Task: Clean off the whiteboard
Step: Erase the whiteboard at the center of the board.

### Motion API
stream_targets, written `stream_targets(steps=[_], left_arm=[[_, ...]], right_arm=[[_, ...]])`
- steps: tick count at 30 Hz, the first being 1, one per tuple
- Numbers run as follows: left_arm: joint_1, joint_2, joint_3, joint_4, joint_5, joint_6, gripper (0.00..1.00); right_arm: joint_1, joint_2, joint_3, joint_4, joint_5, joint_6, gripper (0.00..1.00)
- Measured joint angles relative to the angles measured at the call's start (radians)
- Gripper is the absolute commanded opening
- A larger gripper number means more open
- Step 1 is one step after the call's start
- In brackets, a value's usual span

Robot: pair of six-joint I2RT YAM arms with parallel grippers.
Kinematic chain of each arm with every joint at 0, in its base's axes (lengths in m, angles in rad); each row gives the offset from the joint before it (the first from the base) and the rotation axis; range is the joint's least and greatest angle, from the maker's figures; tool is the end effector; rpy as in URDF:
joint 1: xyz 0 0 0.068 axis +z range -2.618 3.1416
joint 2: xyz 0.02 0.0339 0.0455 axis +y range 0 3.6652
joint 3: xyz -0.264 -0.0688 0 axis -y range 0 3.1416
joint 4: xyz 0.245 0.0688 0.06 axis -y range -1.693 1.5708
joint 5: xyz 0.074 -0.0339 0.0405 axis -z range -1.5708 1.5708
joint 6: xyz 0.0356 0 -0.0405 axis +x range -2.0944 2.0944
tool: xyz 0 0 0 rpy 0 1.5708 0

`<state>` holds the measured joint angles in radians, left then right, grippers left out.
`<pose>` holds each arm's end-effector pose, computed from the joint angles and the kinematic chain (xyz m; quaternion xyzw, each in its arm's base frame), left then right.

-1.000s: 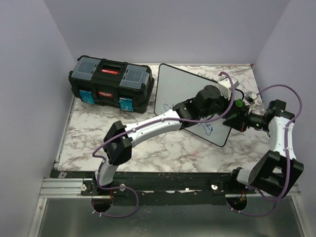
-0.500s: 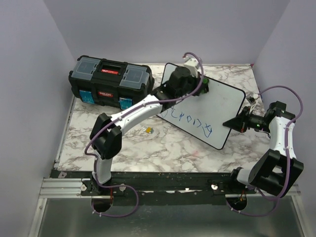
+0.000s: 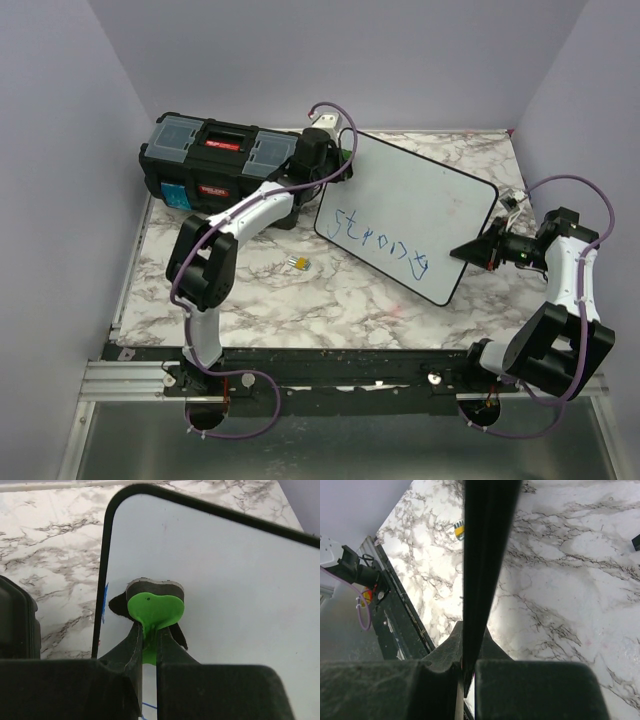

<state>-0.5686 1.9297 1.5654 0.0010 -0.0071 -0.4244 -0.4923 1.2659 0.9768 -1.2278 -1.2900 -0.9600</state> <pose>0.3924 -0.2504 0.2905 0.0573 0.8212 -0.2679 0.5006 0.1900 -0.0631 0.2692 -0.2009 0.7733 0.4351 0.4151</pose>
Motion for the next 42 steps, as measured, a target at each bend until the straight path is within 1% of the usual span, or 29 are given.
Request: stream_targets(steps=[4, 8, 10, 13, 16, 23, 30, 42], left_arm=[[0.0, -0.029, -0.078, 0.03, 0.035, 0.032, 0.0], [-0.009, -0.095, -0.207, 0.065, 0.076, 0.047, 0.0], [-0.019, -0.133, -0.298, 0.11, 0.106, 0.047, 0.0], [-0.035, -0.172, -0.392, 0.152, 0.127, 0.047, 0.0], [-0.043, -0.195, -0.45, 0.177, 0.132, 0.051, 0.0], [-0.051, -0.223, -0.536, 0.241, 0.118, 0.077, 0.0], [-0.057, -0.222, -0.607, 0.244, 0.051, 0.072, 0.0], [-0.05, -0.222, -0.66, 0.246, -0.024, 0.037, 0.0]], right_arm=[[0.0, 0.0, 0.0, -0.005, -0.002, -0.007, 0.01], [0.0, 0.0, 0.0, 0.0, 0.002, -0.032, 0.01], [0.0, 0.0, 0.0, 0.005, 0.004, -0.045, 0.01], [0.0, 0.0, 0.0, 0.013, 0.009, -0.066, 0.01], [0.002, 0.0, 0.0, 0.021, 0.011, -0.086, 0.01], [0.009, 0.0, 0.0, 0.024, 0.012, -0.108, 0.01], [0.009, 0.0, 0.0, 0.025, 0.013, -0.115, 0.01], [0.015, 0.0, 0.0, 0.025, 0.013, -0.116, 0.01]])
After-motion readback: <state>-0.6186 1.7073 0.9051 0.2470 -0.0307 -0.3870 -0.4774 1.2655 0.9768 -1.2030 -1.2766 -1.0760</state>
